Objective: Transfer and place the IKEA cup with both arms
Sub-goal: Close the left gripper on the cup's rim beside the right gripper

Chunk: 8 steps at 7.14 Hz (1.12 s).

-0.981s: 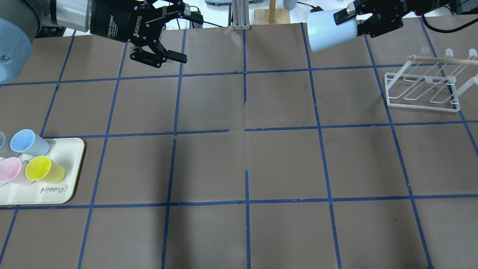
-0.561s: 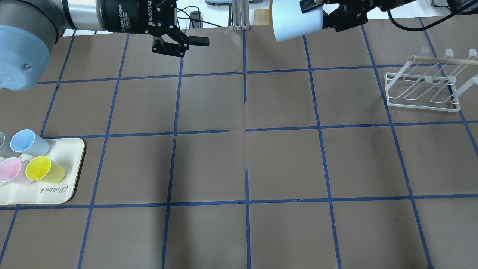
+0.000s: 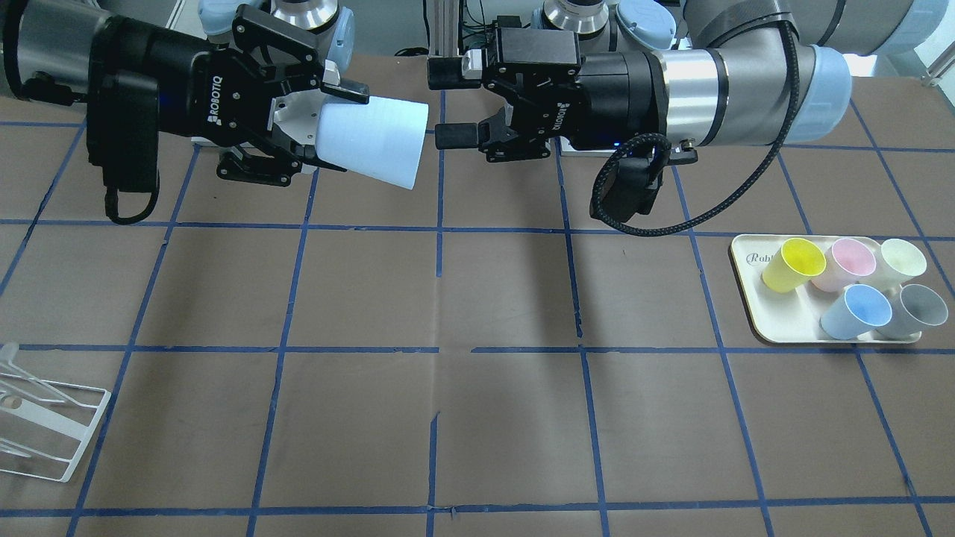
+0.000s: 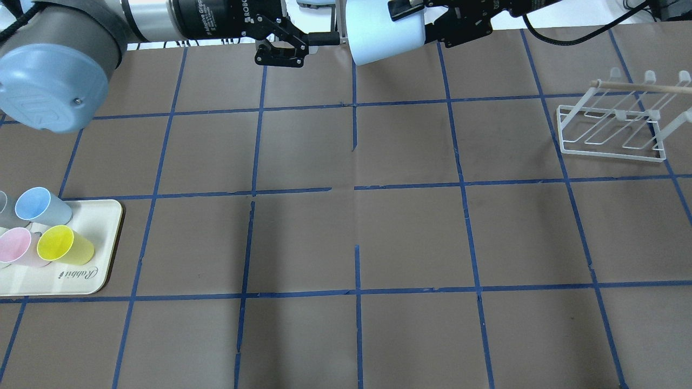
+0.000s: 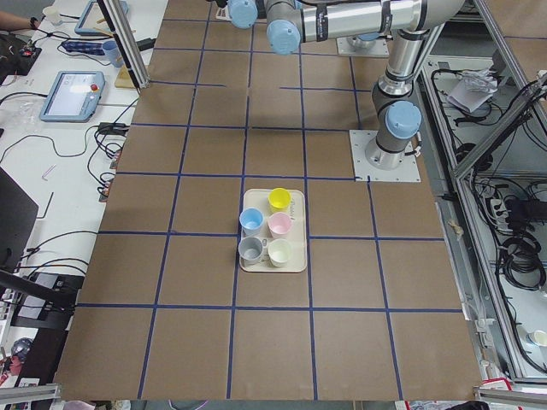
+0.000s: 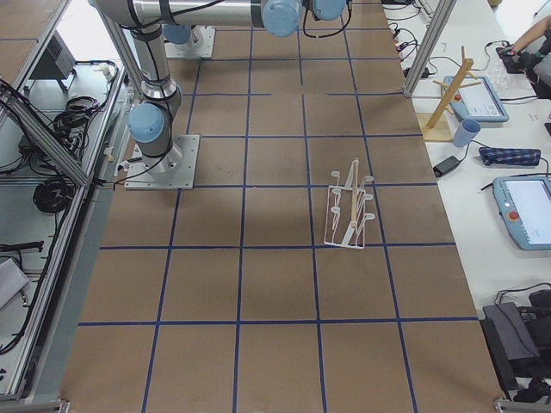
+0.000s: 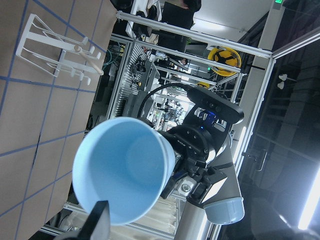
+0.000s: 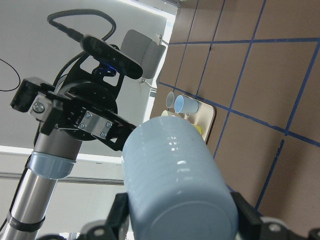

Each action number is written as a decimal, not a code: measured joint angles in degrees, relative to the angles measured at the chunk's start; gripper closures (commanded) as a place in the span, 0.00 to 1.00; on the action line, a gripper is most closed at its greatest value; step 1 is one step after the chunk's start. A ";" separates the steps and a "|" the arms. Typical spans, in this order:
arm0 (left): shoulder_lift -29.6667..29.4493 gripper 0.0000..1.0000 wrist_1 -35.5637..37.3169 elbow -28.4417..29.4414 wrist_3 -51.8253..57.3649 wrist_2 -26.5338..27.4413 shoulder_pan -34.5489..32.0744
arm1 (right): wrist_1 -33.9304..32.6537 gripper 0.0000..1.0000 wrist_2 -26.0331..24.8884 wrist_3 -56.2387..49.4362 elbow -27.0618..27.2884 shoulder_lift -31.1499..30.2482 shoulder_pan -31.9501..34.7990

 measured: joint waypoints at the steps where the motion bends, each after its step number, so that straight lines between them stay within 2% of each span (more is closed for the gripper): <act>1: -0.52 0.00 0.38 0.25 0.00 -1.25 -0.24 | 0.00 0.62 0.02 0.02 -0.01 -0.45 0.37; 6: -1.47 0.02 1.06 0.48 0.00 -4.79 -2.59 | -0.48 0.57 0.03 -0.30 -0.09 -1.63 0.89; 7: -1.60 0.16 1.10 0.49 0.00 -5.41 -3.11 | -0.55 0.56 0.03 -0.30 -0.12 -1.74 0.90; 8: -1.68 0.48 1.16 0.48 0.00 -5.85 -3.41 | -0.61 0.56 0.02 -0.30 -0.17 -1.76 0.90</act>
